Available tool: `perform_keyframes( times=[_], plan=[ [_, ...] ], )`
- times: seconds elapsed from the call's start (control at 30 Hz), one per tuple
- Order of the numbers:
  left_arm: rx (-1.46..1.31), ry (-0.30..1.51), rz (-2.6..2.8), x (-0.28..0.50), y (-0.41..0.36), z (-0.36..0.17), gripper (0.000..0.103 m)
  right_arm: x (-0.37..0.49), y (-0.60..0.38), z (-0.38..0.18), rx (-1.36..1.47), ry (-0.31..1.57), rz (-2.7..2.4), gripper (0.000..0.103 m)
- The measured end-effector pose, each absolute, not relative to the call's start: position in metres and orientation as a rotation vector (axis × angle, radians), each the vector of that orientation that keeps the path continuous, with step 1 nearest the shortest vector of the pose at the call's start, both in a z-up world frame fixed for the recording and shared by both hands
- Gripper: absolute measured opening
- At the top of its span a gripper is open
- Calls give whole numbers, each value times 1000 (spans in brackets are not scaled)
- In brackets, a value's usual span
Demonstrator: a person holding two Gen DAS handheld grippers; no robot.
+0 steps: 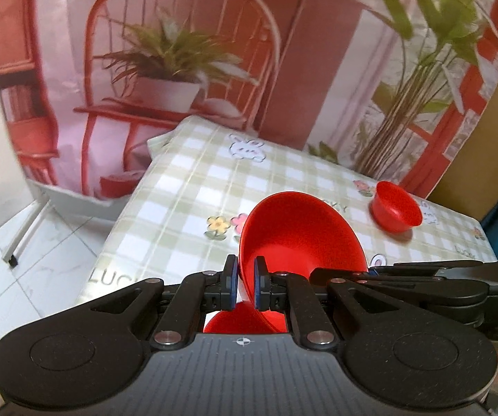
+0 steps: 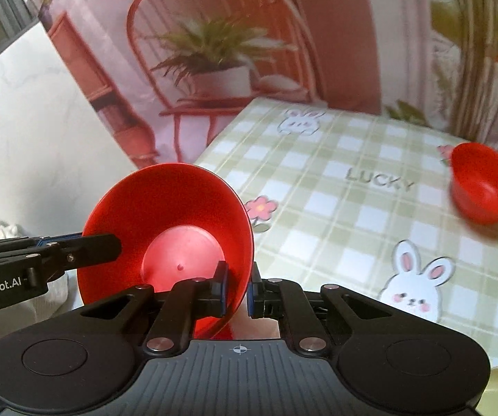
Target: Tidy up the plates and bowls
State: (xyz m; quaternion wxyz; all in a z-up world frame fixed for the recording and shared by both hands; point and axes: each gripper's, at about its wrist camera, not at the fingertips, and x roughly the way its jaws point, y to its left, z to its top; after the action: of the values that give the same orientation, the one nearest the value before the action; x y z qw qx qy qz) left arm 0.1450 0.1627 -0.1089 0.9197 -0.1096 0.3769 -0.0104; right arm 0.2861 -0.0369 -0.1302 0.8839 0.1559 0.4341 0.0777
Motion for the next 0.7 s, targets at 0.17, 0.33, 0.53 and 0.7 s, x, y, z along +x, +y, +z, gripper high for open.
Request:
perform_keyframes(
  times=[0.17,0.33,0.53,0.7],
  plan=[
    [-226,792,-23,137,170,-122,10,287,-22,-139,308,938,179,9],
    [-238,808,-22,129,173,-132,10,285,-16,-146,290,969,191,9],
    [-236,839,-21,118,174,-146,10,278,-9,-156,269,1004,210,9],
    [-234,850,-19,115,175,-151,10,273,-6,-166,266,1032,218,9]
  ],
)
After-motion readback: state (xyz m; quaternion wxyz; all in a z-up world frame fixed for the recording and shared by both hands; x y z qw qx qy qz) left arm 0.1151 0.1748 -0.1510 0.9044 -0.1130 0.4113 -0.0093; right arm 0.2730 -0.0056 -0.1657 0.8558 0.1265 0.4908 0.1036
